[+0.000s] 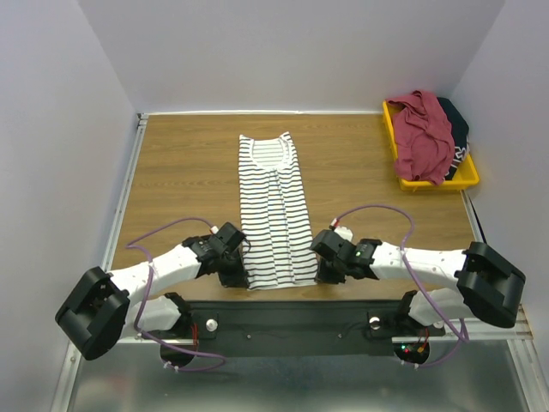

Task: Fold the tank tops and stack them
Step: Fold the tank top

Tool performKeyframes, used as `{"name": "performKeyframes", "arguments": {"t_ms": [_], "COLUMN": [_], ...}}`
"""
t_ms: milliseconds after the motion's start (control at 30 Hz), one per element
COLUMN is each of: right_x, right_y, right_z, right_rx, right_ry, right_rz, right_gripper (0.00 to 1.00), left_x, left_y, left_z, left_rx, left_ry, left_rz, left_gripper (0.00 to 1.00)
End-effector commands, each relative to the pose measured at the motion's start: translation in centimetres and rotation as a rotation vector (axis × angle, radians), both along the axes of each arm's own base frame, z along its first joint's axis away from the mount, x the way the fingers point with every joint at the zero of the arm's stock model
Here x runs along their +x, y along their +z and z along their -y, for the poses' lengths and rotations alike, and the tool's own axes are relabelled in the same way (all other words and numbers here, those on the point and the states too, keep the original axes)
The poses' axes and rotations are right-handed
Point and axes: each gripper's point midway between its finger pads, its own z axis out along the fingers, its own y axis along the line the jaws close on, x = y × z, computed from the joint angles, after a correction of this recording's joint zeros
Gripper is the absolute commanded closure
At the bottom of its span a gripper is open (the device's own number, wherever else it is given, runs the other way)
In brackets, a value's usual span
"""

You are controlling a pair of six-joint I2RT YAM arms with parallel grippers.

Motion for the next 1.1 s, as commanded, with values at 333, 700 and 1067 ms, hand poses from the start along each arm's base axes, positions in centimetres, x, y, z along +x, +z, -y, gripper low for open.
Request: {"name": "performKeyframes", "arguments": {"t_ms": [333,700,1067], "right_x": [-2.3,3.0,12.1], "right_y": [3.6,7.5,9.9], "right_z": [-1.5,-4.3,-4.8], "right_rx": [-0.018,-0.059,-0.07], "right_ry": [0.052,0.068,0.034], "right_rz": [0.093,0.235,0.307], "right_gripper": [1.0,0.97,0.97], "left_x": [-2.8,3.6,10.9], "left_y": [2.0,6.1,8.5], "left_z": [1.1,3.4,3.4], "left_rx": [0.033,-0.03,-0.089], "left_ry": [-0.025,-0.004,0.059], "left_rz": [0.024,0.155,0.236], "left_gripper": [1.0,1.0,1.0]}}
